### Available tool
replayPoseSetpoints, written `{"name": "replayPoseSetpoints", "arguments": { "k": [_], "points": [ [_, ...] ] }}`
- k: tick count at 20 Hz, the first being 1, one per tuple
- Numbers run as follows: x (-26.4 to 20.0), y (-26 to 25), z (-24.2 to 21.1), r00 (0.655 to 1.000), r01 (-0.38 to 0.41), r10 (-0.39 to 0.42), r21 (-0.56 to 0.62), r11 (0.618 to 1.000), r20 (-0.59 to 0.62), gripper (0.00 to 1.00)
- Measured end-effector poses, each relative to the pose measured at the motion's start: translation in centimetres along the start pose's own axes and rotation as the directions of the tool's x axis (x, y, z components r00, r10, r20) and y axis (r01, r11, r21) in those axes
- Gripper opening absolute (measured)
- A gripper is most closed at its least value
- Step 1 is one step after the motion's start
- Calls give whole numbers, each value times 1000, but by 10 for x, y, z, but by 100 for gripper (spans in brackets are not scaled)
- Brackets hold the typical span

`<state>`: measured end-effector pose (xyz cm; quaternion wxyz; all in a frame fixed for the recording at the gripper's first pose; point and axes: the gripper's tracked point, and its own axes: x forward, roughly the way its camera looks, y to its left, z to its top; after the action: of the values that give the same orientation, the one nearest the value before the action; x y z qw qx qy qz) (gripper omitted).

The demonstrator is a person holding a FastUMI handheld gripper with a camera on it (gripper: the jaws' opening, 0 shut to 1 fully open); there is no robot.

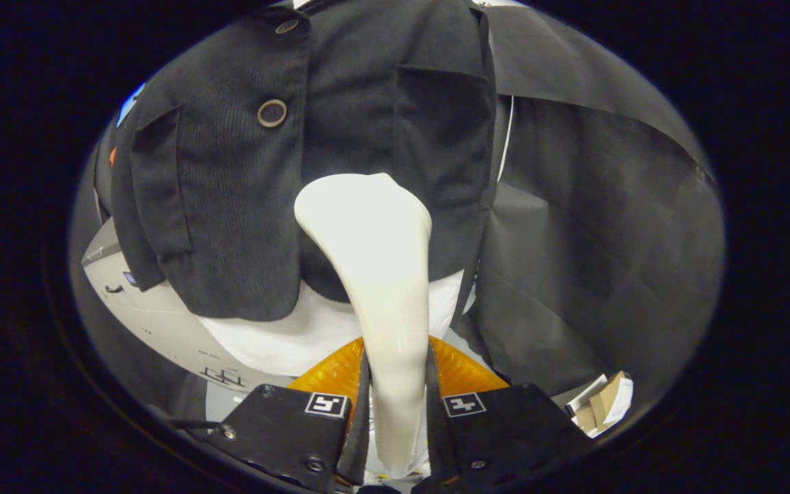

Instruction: Iron the clothes twice with a garment steamer, once on the left side and once on the right side.

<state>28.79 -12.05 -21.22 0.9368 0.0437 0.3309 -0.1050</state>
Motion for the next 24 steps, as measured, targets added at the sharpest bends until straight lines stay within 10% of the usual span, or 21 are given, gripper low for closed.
{"name": "replayPoseSetpoints", "arguments": {
  "k": [24],
  "points": [
    [-32, -20, -9, 947, -319, 319, -10, 948, 41, 37]
  ]
}}
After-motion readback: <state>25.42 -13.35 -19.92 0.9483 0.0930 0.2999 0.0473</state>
